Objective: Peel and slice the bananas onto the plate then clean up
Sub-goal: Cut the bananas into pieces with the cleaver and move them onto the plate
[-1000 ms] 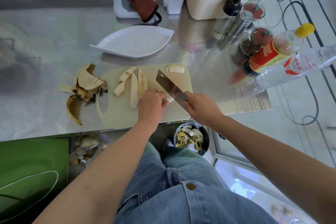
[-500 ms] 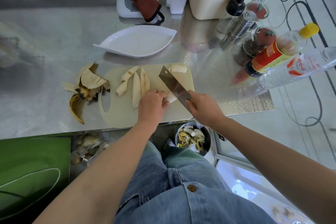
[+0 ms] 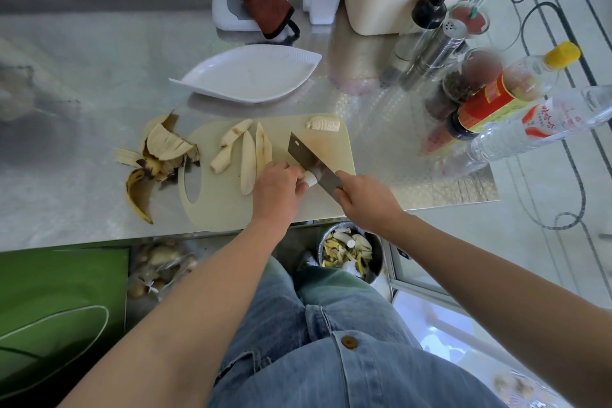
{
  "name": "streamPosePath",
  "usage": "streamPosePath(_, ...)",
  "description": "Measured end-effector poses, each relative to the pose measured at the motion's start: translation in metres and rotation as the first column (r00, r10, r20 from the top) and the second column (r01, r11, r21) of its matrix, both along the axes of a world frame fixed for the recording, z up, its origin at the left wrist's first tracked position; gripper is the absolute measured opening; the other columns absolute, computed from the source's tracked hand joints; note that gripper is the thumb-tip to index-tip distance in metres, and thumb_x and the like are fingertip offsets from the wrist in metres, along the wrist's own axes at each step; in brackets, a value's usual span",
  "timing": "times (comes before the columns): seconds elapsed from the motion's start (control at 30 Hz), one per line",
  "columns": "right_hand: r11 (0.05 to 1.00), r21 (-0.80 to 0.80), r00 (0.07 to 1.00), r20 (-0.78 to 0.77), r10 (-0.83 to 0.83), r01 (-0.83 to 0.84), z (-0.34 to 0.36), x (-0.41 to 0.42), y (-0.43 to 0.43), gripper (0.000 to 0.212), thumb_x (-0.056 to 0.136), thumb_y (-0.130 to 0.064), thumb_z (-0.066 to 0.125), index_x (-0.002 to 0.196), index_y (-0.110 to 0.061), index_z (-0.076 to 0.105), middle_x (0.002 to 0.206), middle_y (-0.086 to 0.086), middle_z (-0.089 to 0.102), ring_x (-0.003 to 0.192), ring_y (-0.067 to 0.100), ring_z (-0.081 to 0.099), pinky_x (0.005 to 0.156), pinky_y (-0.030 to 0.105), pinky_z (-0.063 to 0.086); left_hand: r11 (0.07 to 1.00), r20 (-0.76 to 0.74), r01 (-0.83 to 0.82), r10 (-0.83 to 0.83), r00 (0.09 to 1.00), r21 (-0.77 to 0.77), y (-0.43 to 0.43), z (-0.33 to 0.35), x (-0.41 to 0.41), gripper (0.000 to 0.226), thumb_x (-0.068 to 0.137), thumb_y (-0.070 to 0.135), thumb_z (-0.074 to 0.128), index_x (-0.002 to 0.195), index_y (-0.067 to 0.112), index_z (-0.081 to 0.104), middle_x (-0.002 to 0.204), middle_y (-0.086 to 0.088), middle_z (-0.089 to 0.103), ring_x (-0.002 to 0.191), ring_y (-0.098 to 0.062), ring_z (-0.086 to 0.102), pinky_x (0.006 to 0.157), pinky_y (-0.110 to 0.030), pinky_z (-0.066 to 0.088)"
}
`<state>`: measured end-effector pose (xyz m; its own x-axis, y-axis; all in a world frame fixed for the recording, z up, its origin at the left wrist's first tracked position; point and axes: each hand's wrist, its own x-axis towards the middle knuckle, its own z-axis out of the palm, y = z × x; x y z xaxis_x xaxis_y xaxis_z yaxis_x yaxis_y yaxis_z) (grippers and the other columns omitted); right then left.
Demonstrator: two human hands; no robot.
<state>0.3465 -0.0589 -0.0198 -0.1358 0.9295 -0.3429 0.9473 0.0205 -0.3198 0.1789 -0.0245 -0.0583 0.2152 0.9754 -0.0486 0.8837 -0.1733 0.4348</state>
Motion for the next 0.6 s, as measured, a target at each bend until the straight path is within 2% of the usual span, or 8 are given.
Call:
streamPosePath(0.1,1.000,-0.014,1.000,-0.003,-0.015,0.015,-0.0036,-0.0008,-0.0015,0.011,0.099,-0.025,0.040,0.098,-0.015,0.044,0.077,0.002,0.046,0.063,0.022,0.046,0.053,0.026,0.031,1.000,0.003,0.009,-0.009,1.000,-0.001,-0.0002,0.0011,0.0004,0.013,0.086,0.022,0.069,0.094,0.013,0.071,0.087,-0.006,0.062,0.084,-0.020,0.049,0.066,-0.027,0.030)
streamPosePath(0.2,1.000,0.002,0.999,-0.039,-0.008,0.008,-0.0003,0.0022,0.0000,0.012,0.099,-0.025,0.041,0.089,-0.019,0.036,0.074,0.001,0.046,0.062,0.021,0.044,0.048,0.026,0.027,1.000,0.001,0.018,-0.018,1.000,-0.002,-0.0005,0.0027,0.0002,0.013,0.086,0.022,0.069,0.095,0.013,0.070,0.088,-0.006,0.062,0.086,-0.020,0.049,0.067,-0.026,0.031)
streamPosePath(0.3,0.998,0.052,0.996,-0.088,-0.018,0.022,0.0038,0.0047,0.0015,0.012,0.097,-0.023,0.042,0.090,-0.014,0.043,0.071,0.003,0.050,0.060,0.023,0.047,0.050,0.027,0.030,1.000,-0.009,0.017,-0.017,1.000,-0.010,0.0002,0.0021,0.0000,0.014,0.088,0.024,0.068,0.097,0.013,0.070,0.090,-0.005,0.063,0.088,-0.019,0.049,0.069,-0.025,0.031)
streamPosePath(0.47,1.000,0.027,0.999,-0.051,0.010,-0.009,0.0056,0.0042,0.0027,0.016,0.098,-0.025,0.041,0.094,-0.011,0.048,0.073,0.006,0.055,0.062,0.025,0.052,0.054,0.032,0.043,1.000,0.000,0.013,-0.013,1.000,-0.009,0.0003,0.0014,0.0002,0.013,0.088,0.024,0.067,0.095,0.013,0.070,0.089,-0.004,0.062,0.084,-0.014,0.043,0.069,-0.024,0.030)
streamPosePath(0.6,1.000,0.001,0.999,-0.034,0.005,-0.005,0.0048,0.0025,0.0026,0.015,0.098,-0.024,0.041,0.094,-0.011,0.047,0.075,0.007,0.055,0.064,0.026,0.052,0.054,0.033,0.044,1.000,0.013,0.007,-0.006,1.000,-0.007,0.0001,0.0005,0.0001,0.012,0.087,0.023,0.069,0.093,0.013,0.070,0.088,-0.004,0.062,0.082,-0.013,0.040,0.068,-0.025,0.029)
